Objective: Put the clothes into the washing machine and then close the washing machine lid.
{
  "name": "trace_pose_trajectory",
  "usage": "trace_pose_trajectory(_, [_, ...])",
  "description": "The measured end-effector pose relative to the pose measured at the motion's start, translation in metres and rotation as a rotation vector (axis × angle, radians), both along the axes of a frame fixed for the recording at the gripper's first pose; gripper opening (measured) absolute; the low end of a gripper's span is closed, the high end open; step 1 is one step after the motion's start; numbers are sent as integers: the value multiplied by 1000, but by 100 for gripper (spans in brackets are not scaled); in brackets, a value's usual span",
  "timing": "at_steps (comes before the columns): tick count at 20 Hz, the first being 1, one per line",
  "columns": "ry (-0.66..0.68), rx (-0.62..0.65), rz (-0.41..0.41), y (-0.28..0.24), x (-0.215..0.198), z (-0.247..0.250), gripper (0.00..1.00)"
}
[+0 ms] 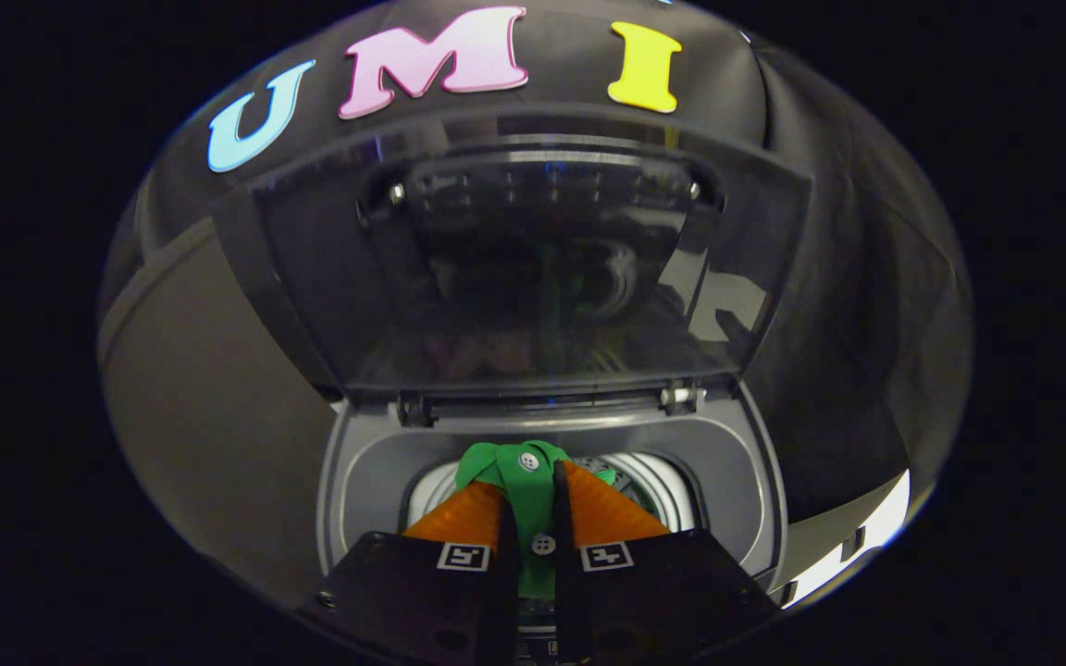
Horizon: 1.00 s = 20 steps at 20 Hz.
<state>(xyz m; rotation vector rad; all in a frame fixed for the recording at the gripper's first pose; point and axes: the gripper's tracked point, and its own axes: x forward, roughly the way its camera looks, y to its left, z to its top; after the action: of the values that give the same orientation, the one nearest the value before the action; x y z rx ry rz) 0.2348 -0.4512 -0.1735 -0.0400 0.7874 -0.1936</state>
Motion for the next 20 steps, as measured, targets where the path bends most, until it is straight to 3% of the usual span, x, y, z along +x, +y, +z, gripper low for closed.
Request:
trace_pose_trajectory(6, [123, 19, -14, -5, -5, -63, 21])
trace_pose_trajectory(16, [210, 29, -23, -18, -9, -96, 21])
trace_pose_trajectory(20, [212, 50, -6, -14, -6, -101, 83])
